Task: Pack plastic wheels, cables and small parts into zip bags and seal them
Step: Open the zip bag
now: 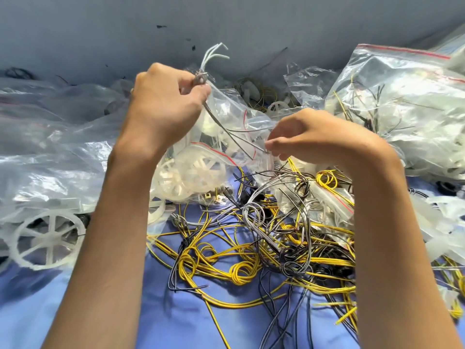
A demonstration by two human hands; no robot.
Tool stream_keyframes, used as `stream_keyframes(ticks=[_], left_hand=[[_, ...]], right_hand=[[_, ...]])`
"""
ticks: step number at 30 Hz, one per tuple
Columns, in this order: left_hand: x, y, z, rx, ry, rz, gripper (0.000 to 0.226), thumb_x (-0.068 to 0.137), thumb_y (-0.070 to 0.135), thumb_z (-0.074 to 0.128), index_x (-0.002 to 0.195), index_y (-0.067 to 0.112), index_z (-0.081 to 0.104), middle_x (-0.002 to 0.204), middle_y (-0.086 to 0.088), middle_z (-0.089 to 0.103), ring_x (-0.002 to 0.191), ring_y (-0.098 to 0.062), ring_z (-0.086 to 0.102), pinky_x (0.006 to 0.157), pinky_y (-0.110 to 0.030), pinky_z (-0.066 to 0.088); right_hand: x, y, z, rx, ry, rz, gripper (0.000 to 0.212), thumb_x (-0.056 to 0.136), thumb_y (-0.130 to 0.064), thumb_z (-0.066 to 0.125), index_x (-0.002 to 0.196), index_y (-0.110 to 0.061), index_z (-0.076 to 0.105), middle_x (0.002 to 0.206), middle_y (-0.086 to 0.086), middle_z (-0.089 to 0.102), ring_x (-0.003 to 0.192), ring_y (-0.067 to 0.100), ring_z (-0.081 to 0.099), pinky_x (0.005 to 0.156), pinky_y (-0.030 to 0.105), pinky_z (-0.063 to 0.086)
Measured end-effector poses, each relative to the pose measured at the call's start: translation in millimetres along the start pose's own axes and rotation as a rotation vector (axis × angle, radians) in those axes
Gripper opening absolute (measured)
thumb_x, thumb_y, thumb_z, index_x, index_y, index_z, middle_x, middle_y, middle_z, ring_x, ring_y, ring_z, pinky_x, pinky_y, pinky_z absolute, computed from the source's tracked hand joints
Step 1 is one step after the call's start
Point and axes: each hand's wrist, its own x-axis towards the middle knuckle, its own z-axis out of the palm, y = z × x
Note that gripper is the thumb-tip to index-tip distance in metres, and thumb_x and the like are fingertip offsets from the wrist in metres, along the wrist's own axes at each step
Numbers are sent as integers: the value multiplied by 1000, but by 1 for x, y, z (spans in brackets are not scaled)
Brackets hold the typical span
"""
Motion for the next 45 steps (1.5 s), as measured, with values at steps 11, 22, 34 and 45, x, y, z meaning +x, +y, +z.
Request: stream_keyframes(ticks=[11, 22, 34, 45], left_hand=[[-3, 9, 2, 9, -47, -38, 39, 84, 40, 61, 83, 2, 69, 68, -11, 45, 69, -16, 34, 62, -30, 37], [-5, 13, 3, -60, -167, -79, 41, 87, 40, 62, 67, 4, 58, 63, -5, 49, 60, -16, 39, 58, -24, 33], [-5, 9, -2, -88, -309, -29, 14, 92, 25, 59, 81, 26, 67, 93, -8, 71, 96, -24, 64, 90, -35, 48], [-8, 9, -8, 149, -496, 201, 8, 89, 21, 65, 92, 21, 73, 88, -4, 66, 78, -15, 50, 60, -19, 31]], right_hand=[[-4, -24, 3, 90, 192, -248, 27, 88, -44, 59, 101, -21, 69, 87, -8, 67, 79, 7, 59, 63, 9, 42], [5, -24, 15, 83, 149, -303, 20, 91, -18, 57, 76, -13, 69, 67, -10, 67, 61, 4, 64, 59, 21, 51], [6, -19, 12, 162, 326, -335, 67, 87, -28, 66, 145, -32, 33, 64, -13, 67, 66, 1, 50, 62, 7, 36], [8, -16, 13, 132, 371, -232, 33, 80, -33, 72, 112, -24, 70, 67, -6, 71, 51, 2, 52, 67, 28, 50]])
